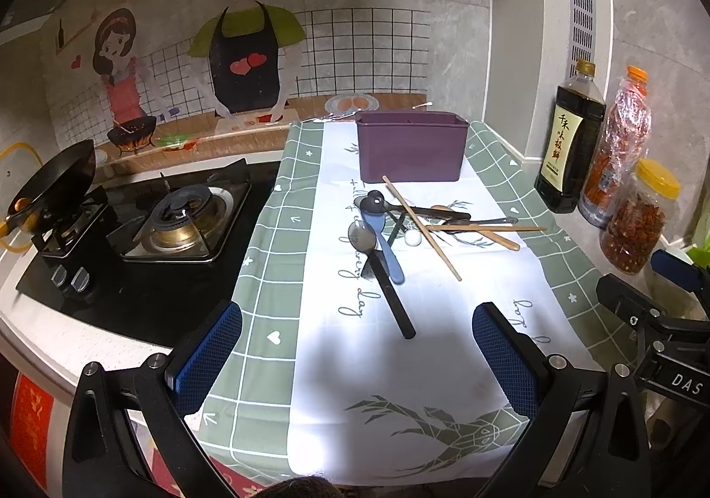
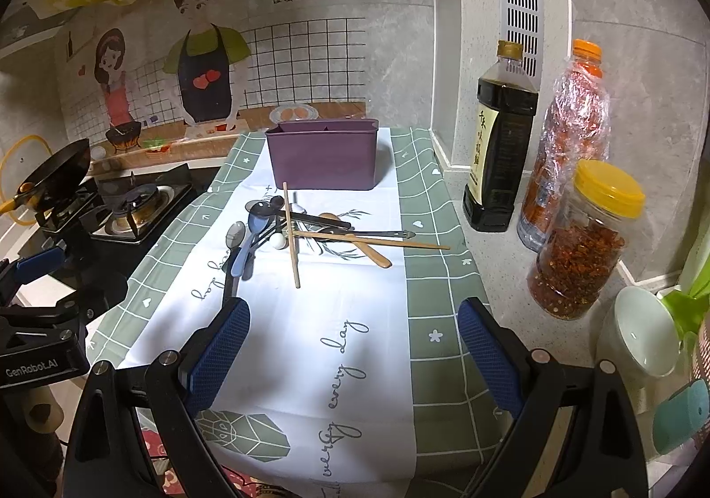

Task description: Organize utensils

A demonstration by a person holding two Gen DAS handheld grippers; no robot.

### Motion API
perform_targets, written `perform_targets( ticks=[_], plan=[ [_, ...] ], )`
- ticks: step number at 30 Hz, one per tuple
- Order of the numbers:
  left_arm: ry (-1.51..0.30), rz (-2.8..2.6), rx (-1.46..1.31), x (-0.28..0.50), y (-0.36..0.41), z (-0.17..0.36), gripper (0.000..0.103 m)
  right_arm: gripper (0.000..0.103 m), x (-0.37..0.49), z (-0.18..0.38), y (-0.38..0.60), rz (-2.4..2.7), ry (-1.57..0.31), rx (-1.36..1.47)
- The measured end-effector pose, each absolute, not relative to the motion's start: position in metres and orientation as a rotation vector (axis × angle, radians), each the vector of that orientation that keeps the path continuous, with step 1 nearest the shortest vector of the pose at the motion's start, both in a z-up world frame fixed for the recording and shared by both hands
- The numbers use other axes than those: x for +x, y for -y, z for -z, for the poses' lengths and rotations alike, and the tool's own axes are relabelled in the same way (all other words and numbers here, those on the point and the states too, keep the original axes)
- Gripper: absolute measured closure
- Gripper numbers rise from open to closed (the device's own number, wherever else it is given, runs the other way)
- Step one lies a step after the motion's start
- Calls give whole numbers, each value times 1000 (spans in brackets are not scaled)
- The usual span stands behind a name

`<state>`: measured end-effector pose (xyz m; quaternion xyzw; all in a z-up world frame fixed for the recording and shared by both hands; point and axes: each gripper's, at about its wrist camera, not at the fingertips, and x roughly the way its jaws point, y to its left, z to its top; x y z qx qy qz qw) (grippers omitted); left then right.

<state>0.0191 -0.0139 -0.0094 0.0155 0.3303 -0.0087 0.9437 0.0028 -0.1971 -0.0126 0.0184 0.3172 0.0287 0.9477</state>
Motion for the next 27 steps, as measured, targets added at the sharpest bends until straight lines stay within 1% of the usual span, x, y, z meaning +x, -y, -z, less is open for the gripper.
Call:
perform_targets(
  ticks=[6,13,20,27],
  plan=[
    [-717,31,41,37,9,17,0,9,17,17,194,-48,-662,37],
    [-785,52,43,76,-7,31,0,9,43,20,187,-22,-684,21],
    [-782,60,26,111,-36,27,0,9,82,22,177,1,-705,1],
    [-749,69,-16,135,-86,19,0,9,128,19,159,21,-747,-22]
  ],
)
